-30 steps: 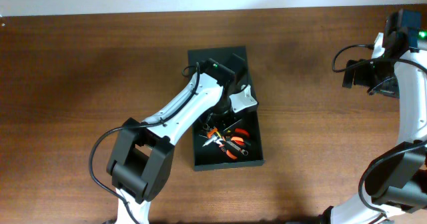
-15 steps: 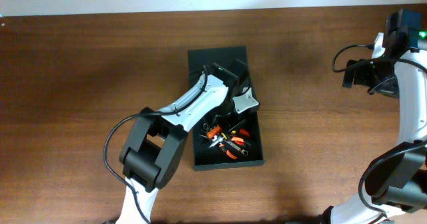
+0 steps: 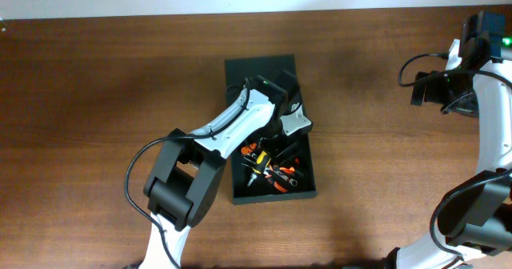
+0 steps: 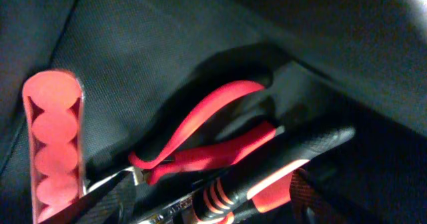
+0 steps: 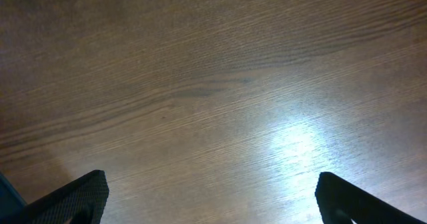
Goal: Pack container
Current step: 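Lower the screwdriver onto the tools and open the left gripper, then raise the left gripper and withdraw it to the far left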
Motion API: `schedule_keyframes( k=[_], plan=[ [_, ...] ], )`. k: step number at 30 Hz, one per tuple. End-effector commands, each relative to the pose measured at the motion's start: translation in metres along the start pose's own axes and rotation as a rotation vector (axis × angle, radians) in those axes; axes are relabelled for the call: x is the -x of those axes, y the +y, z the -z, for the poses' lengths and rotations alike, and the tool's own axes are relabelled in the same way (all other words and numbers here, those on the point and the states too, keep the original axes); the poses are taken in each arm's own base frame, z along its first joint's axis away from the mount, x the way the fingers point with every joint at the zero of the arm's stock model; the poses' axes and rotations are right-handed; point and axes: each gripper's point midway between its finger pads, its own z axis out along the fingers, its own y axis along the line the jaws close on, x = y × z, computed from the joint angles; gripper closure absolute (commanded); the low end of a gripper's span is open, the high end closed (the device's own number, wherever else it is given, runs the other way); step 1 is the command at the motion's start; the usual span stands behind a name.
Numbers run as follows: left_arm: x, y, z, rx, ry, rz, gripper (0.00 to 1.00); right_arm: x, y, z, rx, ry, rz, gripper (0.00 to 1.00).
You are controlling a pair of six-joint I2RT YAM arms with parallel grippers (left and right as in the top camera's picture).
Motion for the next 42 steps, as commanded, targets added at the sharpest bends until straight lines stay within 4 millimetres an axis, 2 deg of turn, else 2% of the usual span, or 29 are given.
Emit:
schedule_keyframes(
  k=[1, 6, 7, 8, 10, 14, 15, 19, 21, 25, 27, 28, 35, 37, 38, 42],
  plan=[
    [0.027, 0.001, 0.023, 0.016, -0.077, -0.007, 0.19, 0.001, -0.001, 0.001, -0.001, -0.006, -0.014, 0.01],
    [0.053, -0.002, 0.069, 0.069, -0.164, -0.037, 0.16, 0.001, -0.001, 0.001, -0.001, -0.006, -0.014, 0.01],
    [0.06, -0.003, 0.084, 0.085, -0.19, -0.045, 0.16, 0.001, -0.001, 0.001, -0.001, -0.006, -0.014, 0.01],
    [0.07, -0.006, 0.11, 0.113, -0.239, -0.058, 0.15, 0.001, -0.001, 0.001, -0.001, -0.006, -0.014, 0.01],
    [0.076, -0.008, 0.138, 0.144, -0.287, -0.062, 0.14, 0.001, -0.001, 0.001, -0.001, -0.006, -0.014, 0.01],
    [0.076, 0.0, 0.203, 0.285, -0.373, -0.041, 0.02, 0.001, -0.001, 0.001, -0.001, -0.006, -0.014, 0.01],
    [0.068, 0.013, 0.231, 0.395, -0.398, 0.008, 0.01, 0.001, -0.001, 0.001, -0.001, -0.006, -0.014, 0.01],
    [0.035, 0.051, 0.3, 0.669, -0.463, 0.216, 0.01, 0.001, -0.001, 0.001, -0.001, -0.006, -0.014, 0.01],
    [0.019, 0.058, 0.325, 0.71, -0.511, 0.292, 0.01, 0.001, -0.001, 0.001, -0.001, -0.006, -0.014, 0.01],
    [-0.015, 0.069, 0.362, 0.742, -0.572, 0.375, 0.01, 0.001, -0.001, 0.001, -0.001, -0.006, -0.014, 0.01],
    [-0.039, 0.077, 0.381, 0.769, -0.604, 0.463, 0.01, 0.001, -0.001, 0.001, -0.001, -0.006, -0.014, 0.01],
    [-0.062, 0.082, 0.397, 0.786, -0.628, 0.523, 0.01, 0.001, -0.001, 0.001, -0.001, -0.006, -0.014, 0.01],
    [-0.129, 0.088, 0.45, 0.871, -0.741, 0.674, 0.01, 0.001, -0.001, 0.001, -0.001, -0.006, -0.014, 0.01],
    [-0.156, 0.095, 0.464, 0.9, -0.78, 0.775, 0.01, 0.001, -0.001, 0.001, -0.001, -0.006, -0.014, 0.01],
    [-0.179, 0.103, 0.473, 0.921, -0.803, 0.868, 0.01, 0.001, -0.001, 0.001, -0.001, -0.006, -0.014, 0.01],
    [-0.218, 0.127, 0.475, 0.908, -0.813, 1.051, 0.01, 0.001, -0.001, 0.001, -0.001, -0.006, -0.014, 0.01]
  ],
)
